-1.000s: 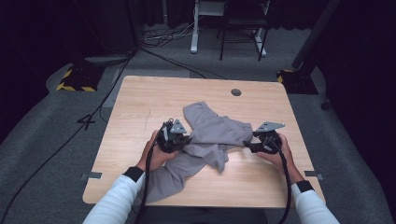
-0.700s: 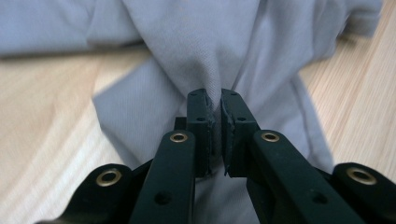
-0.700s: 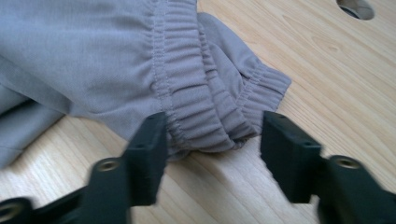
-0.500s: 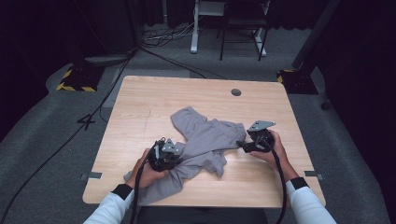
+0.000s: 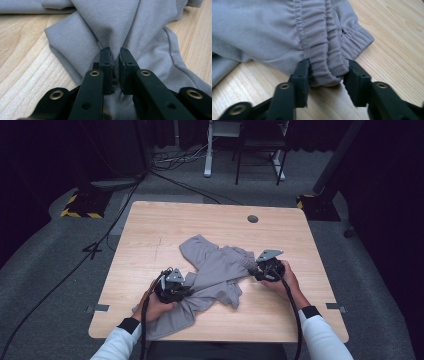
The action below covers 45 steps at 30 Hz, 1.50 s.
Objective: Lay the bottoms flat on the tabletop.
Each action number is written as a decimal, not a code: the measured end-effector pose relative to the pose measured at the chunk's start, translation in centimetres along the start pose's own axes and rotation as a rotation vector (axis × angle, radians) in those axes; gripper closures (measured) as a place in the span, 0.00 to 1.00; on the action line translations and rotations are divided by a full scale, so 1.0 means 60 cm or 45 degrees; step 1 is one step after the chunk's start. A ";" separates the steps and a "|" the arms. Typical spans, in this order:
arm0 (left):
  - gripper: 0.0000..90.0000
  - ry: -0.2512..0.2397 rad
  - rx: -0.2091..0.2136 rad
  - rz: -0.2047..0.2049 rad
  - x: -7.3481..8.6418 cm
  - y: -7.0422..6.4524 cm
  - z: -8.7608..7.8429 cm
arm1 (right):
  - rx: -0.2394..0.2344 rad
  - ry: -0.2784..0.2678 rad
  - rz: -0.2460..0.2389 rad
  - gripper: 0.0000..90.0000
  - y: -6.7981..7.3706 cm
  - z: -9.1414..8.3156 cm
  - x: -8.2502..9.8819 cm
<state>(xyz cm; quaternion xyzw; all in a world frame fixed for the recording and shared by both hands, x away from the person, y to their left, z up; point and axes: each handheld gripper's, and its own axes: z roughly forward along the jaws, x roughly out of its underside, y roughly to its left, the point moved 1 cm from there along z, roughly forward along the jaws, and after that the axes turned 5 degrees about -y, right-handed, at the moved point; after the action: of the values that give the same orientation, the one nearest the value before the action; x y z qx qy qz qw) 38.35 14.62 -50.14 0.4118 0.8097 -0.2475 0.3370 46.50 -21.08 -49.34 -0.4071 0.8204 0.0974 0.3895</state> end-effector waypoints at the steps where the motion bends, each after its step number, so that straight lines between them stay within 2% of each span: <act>1: 0.91 -0.002 -0.002 -0.001 0.000 0.000 0.000 | -0.001 0.000 0.003 0.68 0.000 0.000 0.000; 3: 0.92 -0.002 -0.010 0.005 0.000 -0.002 0.000 | 0.003 0.001 -0.002 0.74 0.001 -0.004 0.000; 6: 0.91 -0.002 -0.021 0.003 0.000 -0.004 0.000 | -0.004 -0.035 -0.010 0.76 -0.001 -0.024 -0.002; 11: 0.91 0.005 -0.037 0.027 -0.001 -0.011 0.001 | -0.025 -0.135 0.015 0.78 0.003 -0.087 -0.006; 19: 0.91 -0.005 0.018 0.020 -0.008 -0.026 0.015 | -0.010 -0.272 -0.015 0.78 0.030 -0.175 -0.038; 22: 0.91 0.000 0.042 0.045 -0.011 -0.036 0.021 | 0.007 -0.316 -0.037 0.78 0.042 -0.195 -0.063; 24: 0.91 0.002 0.066 0.055 -0.014 -0.046 0.026 | 0.021 -0.328 -0.076 0.78 0.056 -0.200 -0.083; 28: 0.91 0.016 0.094 0.093 -0.017 -0.063 0.030 | 0.013 -0.302 -0.167 0.78 0.082 -0.188 -0.126; 30: 0.90 0.020 0.107 0.107 -0.017 -0.068 0.031 | 0.006 -0.283 -0.205 0.77 0.094 -0.169 -0.156; 33: 0.90 0.020 0.115 0.105 -0.016 -0.069 0.030 | -0.017 -0.238 -0.247 0.77 0.109 -0.135 -0.186; 35: 0.90 0.022 0.123 0.104 -0.015 -0.068 0.029 | -0.059 -0.209 -0.253 0.77 0.122 -0.106 -0.202; 37: 0.88 0.025 0.132 0.109 -0.014 -0.068 0.027 | -0.064 -0.174 -0.294 0.76 0.139 -0.076 -0.215; 40: 0.79 0.034 0.135 0.121 -0.011 -0.069 0.020 | -0.124 -0.115 -0.308 0.64 0.163 -0.026 -0.224; 42: 0.72 0.045 0.155 0.145 -0.003 -0.073 0.007 | -0.150 -0.120 -0.283 0.46 0.170 -0.011 -0.223; 45: 0.62 0.011 0.151 0.126 0.009 -0.072 -0.018 | -0.188 -0.203 -0.229 0.40 0.159 -0.027 -0.209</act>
<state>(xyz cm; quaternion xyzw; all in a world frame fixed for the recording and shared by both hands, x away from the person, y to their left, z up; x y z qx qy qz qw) 34.12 13.32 -49.31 0.4716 0.7737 -0.2764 0.3203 43.05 -8.26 -40.73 -0.4975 0.7377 0.1545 0.4295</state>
